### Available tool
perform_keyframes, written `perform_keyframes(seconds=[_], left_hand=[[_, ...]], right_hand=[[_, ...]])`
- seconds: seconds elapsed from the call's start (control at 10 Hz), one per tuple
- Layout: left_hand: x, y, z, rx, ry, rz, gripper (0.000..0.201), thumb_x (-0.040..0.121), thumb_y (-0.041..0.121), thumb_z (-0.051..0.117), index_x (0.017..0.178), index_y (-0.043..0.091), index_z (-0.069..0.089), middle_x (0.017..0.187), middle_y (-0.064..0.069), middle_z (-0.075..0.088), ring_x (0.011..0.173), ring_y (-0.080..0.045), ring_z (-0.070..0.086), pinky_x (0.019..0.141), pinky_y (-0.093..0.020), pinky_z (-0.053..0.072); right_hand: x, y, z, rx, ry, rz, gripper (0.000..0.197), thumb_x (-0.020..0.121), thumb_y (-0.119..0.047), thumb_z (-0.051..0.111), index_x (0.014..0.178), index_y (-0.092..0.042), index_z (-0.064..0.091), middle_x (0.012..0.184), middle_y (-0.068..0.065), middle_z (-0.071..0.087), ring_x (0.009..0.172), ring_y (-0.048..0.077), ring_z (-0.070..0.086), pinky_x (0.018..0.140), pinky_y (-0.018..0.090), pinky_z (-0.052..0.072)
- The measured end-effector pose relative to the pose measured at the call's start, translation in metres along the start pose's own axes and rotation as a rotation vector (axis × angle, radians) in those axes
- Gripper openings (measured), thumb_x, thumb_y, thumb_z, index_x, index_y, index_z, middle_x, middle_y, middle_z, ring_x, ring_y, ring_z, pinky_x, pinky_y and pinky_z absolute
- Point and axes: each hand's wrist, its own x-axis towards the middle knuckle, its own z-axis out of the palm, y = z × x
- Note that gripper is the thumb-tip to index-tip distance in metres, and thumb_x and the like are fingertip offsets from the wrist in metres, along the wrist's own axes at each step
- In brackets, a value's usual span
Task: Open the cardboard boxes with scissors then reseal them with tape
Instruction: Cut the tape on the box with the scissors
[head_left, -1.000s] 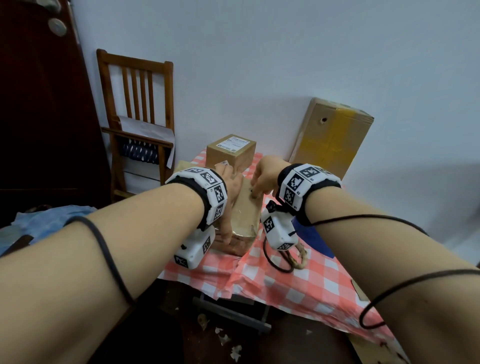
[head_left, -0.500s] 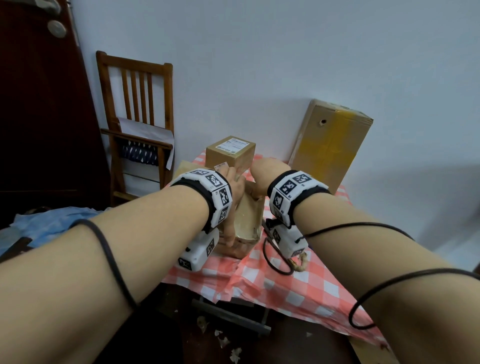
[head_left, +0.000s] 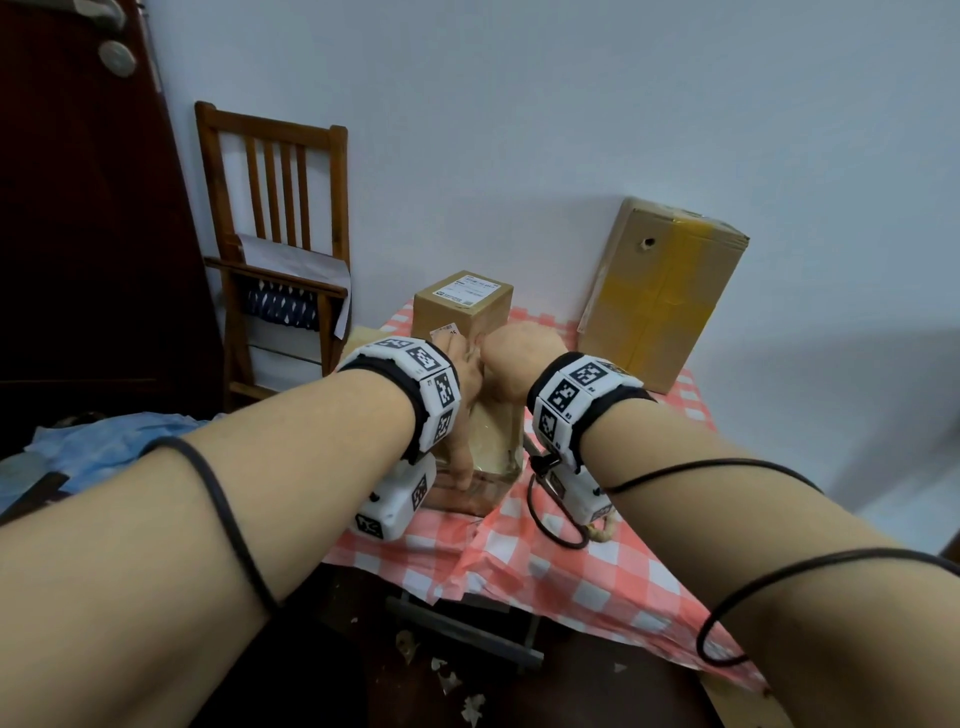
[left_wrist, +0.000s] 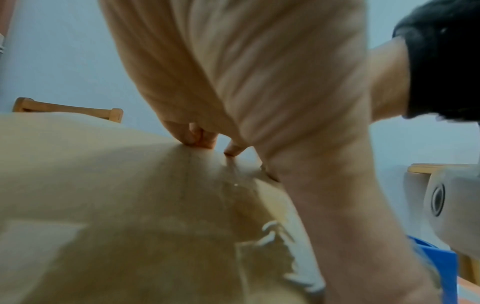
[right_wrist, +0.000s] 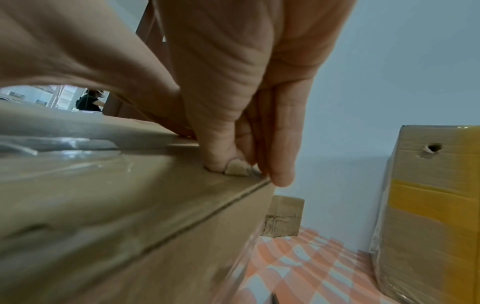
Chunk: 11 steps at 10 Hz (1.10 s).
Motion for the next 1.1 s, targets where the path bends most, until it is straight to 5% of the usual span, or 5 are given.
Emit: perform_keyframes(seconds=[0.2, 0.4, 0.7, 0.9, 1.1], left_hand=[[0.001, -0.002, 0.006, -0.093, 0.037, 0.058, 0.09, 0.079, 0.037, 0.075, 0.146, 0.002, 0.026, 0.149, -0.024, 0.026, 0.137, -0.038, 0.028, 0.109, -0.045, 0.028], [-0.004, 0.0, -0.002, 0.09, -0.046, 0.035, 0.132, 0.046, 0.073, 0.079, 0.146, 0.011, 0.018, 0.136, -0.017, 0.029, 0.128, -0.032, 0.028, 0.105, -0.046, 0.035], [-0.003, -0.004, 0.003, 0.031, -0.02, 0.019, 0.128, 0.04, 0.069, 0.082, 0.139, 0.011, 0.026, 0.131, -0.017, 0.033, 0.123, -0.031, 0.033, 0.103, -0.045, 0.037], [-0.005, -0.011, -0.006, -0.004, -0.091, 0.112, 0.122, 0.045, 0.06, 0.087, 0.143, 0.03, 0.021, 0.127, -0.009, 0.039, 0.121, -0.028, 0.038, 0.102, -0.044, 0.04], [0.006, -0.011, -0.003, -0.126, -0.184, 0.092, 0.091, 0.051, 0.052, 0.087, 0.127, 0.026, 0.045, 0.12, -0.004, 0.049, 0.109, -0.023, 0.051, 0.093, -0.042, 0.049]], right_hand=[[-0.003, 0.002, -0.002, 0.025, -0.024, -0.008, 0.018, 0.093, -0.018, 0.049, 0.098, -0.007, 0.062, 0.086, 0.004, 0.057, 0.098, 0.025, 0.061, 0.074, 0.028, 0.045], [-0.001, 0.006, 0.001, 0.02, -0.031, 0.022, 0.014, 0.09, -0.016, 0.058, 0.099, -0.006, 0.063, 0.098, 0.007, 0.062, 0.095, 0.025, 0.062, 0.072, 0.028, 0.047], [-0.002, 0.004, 0.001, -0.01, -0.001, 0.001, 0.007, 0.091, -0.013, 0.056, 0.091, -0.008, 0.061, 0.084, 0.003, 0.051, 0.087, 0.023, 0.058, 0.069, 0.028, 0.044], [-0.007, 0.028, 0.009, 0.468, -0.005, 0.138, 0.021, 0.088, -0.017, 0.057, 0.073, -0.005, 0.066, 0.077, 0.009, 0.07, 0.071, 0.021, 0.068, 0.07, 0.03, 0.057], [-0.009, 0.042, 0.027, 0.789, -0.103, 0.159, 0.031, 0.089, -0.001, 0.054, 0.117, -0.005, 0.064, 0.102, 0.016, 0.07, 0.085, 0.022, 0.067, 0.087, 0.036, 0.055]])
